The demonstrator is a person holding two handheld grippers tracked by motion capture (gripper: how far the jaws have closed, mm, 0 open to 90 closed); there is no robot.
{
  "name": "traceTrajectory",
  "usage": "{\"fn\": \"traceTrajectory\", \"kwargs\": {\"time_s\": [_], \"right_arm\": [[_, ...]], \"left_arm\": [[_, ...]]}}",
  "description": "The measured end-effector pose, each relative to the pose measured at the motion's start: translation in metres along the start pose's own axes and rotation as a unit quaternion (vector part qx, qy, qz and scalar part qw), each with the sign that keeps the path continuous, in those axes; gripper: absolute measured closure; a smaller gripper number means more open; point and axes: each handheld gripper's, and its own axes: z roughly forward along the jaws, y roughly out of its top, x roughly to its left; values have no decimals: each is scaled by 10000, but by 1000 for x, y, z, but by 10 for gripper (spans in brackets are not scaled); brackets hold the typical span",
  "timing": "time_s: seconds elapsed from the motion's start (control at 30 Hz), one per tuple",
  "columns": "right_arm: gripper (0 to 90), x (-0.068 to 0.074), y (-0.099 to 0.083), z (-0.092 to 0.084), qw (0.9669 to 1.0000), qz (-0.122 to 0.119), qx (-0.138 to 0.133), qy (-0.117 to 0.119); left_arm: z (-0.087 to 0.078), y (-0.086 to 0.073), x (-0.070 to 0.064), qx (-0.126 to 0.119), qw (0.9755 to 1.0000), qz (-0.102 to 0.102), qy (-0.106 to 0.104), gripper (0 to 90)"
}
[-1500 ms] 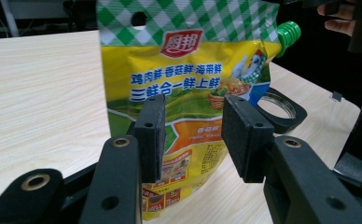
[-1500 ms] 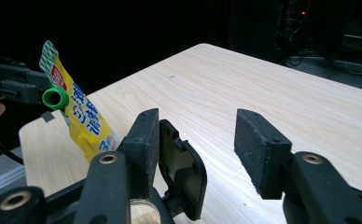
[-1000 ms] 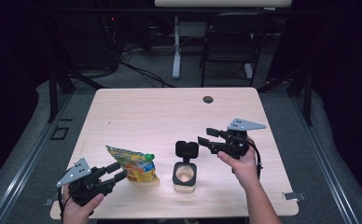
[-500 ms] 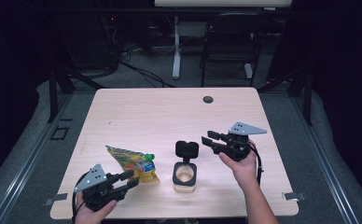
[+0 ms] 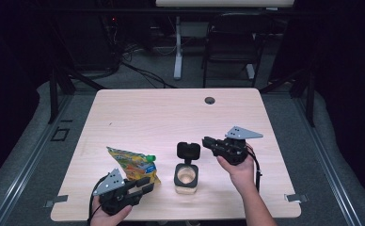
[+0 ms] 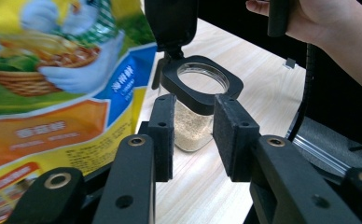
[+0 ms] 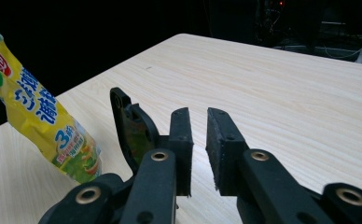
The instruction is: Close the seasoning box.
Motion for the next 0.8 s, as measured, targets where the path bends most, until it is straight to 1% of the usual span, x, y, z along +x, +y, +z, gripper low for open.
{"fn": "traceTrajectory", "kwargs": {"time_s": [0.03,0.07,0.1,0.13,0.17,0.27,0.33,0.4,0.8], "right_arm": [[815,1,-1,1,10000,-10,27,-29],[820,1,-1,2,10000,-3,34,-29],[825,1,-2,3,10000,11,32,0],[827,1,-3,3,10000,-3,64,12],[831,2,-4,4,10000,41,29,27],[835,2,-4,4,10000,60,22,48],[839,2,-4,3,9999,128,-24,98],[842,1,-4,3,9998,135,-46,114],[845,1,-5,7,9997,189,-11,159]], "left_arm": [[1,0,0,30,10000,18,-81,705],[3,-1,-1,19,9999,14,-112,707],[4,-1,-1,17,10000,29,-90,713],[6,-1,-3,58,9999,34,-113,717],[7,-1,-5,43,9999,34,-94,725],[12,-2,-8,120,9997,79,-196,738],[16,-2,-9,149,9996,101,-220,741],[20,-2,-10,162,9995,117,-251,746],[38,-4,-16,243,9990,154,-329,786]]}}
